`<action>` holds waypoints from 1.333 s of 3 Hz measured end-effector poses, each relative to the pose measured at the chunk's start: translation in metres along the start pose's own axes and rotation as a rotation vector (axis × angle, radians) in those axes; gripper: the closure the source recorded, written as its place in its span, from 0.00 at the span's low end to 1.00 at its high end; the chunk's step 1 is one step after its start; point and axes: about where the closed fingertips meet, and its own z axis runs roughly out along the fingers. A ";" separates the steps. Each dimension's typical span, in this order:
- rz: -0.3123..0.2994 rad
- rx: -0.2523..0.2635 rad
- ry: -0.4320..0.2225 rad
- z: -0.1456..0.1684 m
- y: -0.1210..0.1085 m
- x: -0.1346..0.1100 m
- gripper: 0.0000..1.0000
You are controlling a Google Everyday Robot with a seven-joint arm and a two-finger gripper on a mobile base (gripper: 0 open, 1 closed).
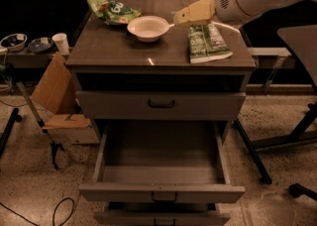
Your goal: Place green jalapeno chip bag into middle drawer
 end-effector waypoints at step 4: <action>0.012 0.172 0.116 0.084 -0.030 0.021 0.00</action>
Offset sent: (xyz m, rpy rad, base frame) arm 0.0440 0.0127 -0.0432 -0.1007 0.0505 -0.1109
